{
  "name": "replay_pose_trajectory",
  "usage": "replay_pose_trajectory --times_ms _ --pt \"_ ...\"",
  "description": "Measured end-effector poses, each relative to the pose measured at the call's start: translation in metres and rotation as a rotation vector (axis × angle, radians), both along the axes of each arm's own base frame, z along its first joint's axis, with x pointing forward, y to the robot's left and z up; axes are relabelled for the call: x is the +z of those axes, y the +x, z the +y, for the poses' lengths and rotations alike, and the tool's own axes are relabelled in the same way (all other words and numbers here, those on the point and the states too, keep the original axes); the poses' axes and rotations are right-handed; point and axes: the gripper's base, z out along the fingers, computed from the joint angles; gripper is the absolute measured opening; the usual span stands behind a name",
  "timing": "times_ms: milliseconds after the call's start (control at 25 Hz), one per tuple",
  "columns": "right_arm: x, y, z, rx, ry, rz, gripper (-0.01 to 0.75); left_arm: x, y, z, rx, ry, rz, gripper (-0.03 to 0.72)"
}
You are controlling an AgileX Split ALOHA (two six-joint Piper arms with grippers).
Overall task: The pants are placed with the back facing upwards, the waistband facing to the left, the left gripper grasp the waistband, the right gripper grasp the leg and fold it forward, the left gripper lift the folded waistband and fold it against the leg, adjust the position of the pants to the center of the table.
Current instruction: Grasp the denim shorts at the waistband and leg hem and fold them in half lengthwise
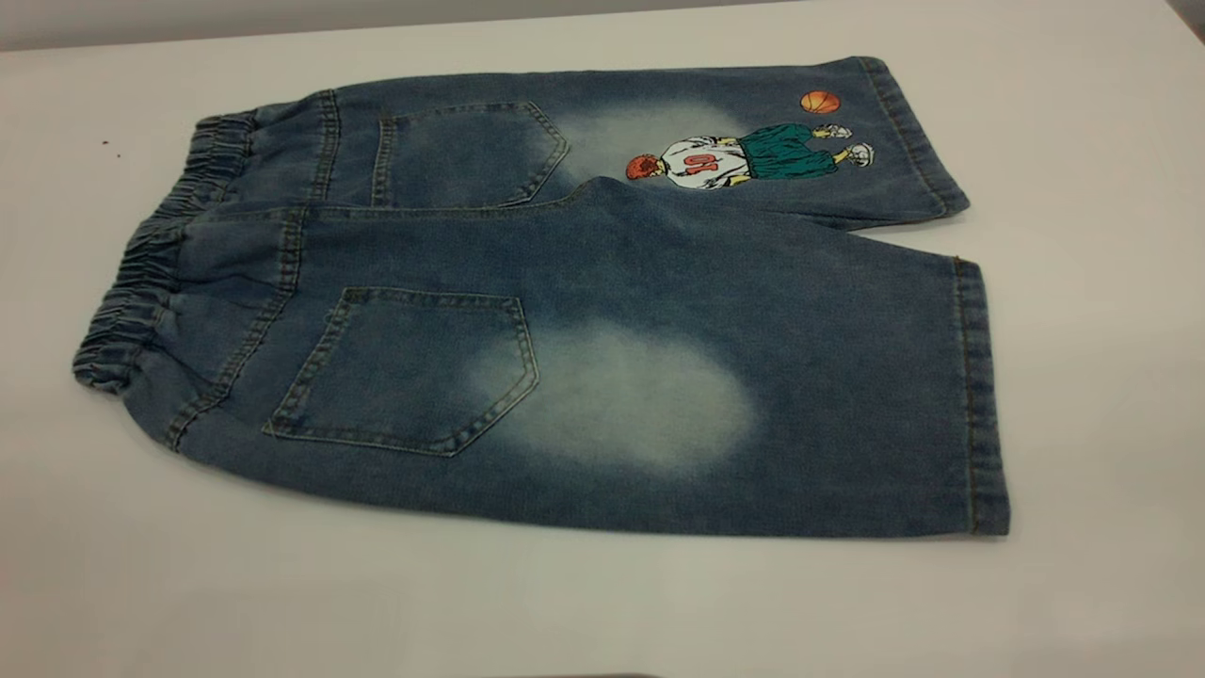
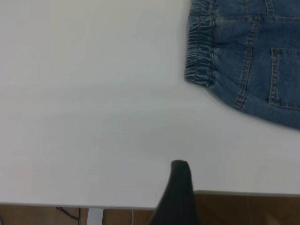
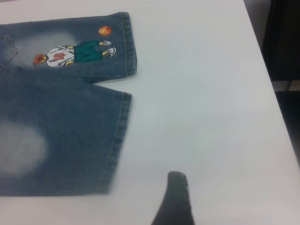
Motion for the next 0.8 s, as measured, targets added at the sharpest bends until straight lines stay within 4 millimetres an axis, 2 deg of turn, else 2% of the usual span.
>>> replay_pose_trajectory --times_ms 280,400,480,600,680,800 --pt "0.001 0.0 0.001 -0.006 0.021 -0.008 0.545 0.0 0.001 0.0 0.009 -0.016 0.007 0.584" --pt "0.019 0.002 0.002 0.003 0.053 -0.043 0.545 0.009 0.014 0.001 0.045 -0.076 0.052 0.584" --pt "0.041 0.01 0.004 0.029 0.066 -0.073 0.545 0.021 0.032 0.002 0.082 -0.131 0.085 0.584" --pt "0.063 0.036 0.005 0.065 0.05 -0.044 0.545 0.03 0.078 0.004 0.128 -0.19 0.159 0.584" --pt "0.064 0.059 0.004 0.073 0.04 0.023 0.545 0.026 0.11 0.006 0.143 -0.204 0.214 0.584" --pt "0.056 0.093 0.004 0.072 0.046 0.141 0.545 0.008 0.159 0.008 0.154 -0.207 0.305 0.584"
